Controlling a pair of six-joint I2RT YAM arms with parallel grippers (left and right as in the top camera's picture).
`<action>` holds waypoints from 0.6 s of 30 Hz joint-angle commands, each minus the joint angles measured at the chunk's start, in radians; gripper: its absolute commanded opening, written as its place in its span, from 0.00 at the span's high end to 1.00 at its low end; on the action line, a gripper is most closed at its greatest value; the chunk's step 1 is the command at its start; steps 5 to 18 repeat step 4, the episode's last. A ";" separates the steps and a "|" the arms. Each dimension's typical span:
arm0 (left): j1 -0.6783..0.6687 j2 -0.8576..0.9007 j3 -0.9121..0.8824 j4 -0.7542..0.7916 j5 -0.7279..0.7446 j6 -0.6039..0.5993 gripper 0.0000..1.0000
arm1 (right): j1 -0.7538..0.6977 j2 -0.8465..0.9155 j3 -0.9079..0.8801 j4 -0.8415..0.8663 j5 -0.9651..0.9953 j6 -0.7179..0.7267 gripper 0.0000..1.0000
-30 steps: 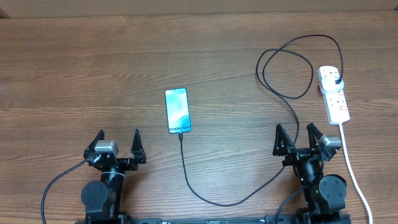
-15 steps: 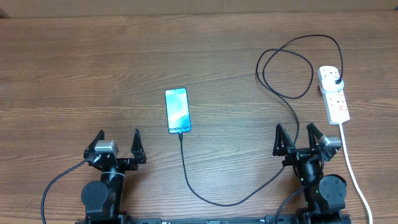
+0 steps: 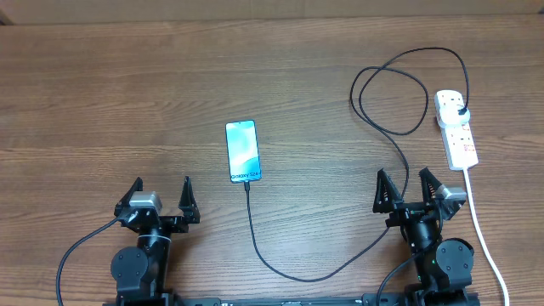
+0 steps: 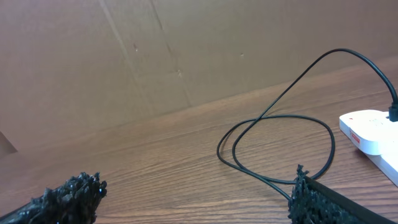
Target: Plug charger to phone and switch on socket
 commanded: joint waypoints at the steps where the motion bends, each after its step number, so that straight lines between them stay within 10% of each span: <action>1: 0.006 -0.011 -0.008 0.000 -0.014 0.014 0.00 | -0.003 -0.009 -0.010 0.006 -0.004 0.000 0.00; 18: 0.006 -0.011 -0.008 0.000 -0.014 0.014 0.00 | -0.003 -0.009 -0.010 0.006 -0.004 0.000 0.00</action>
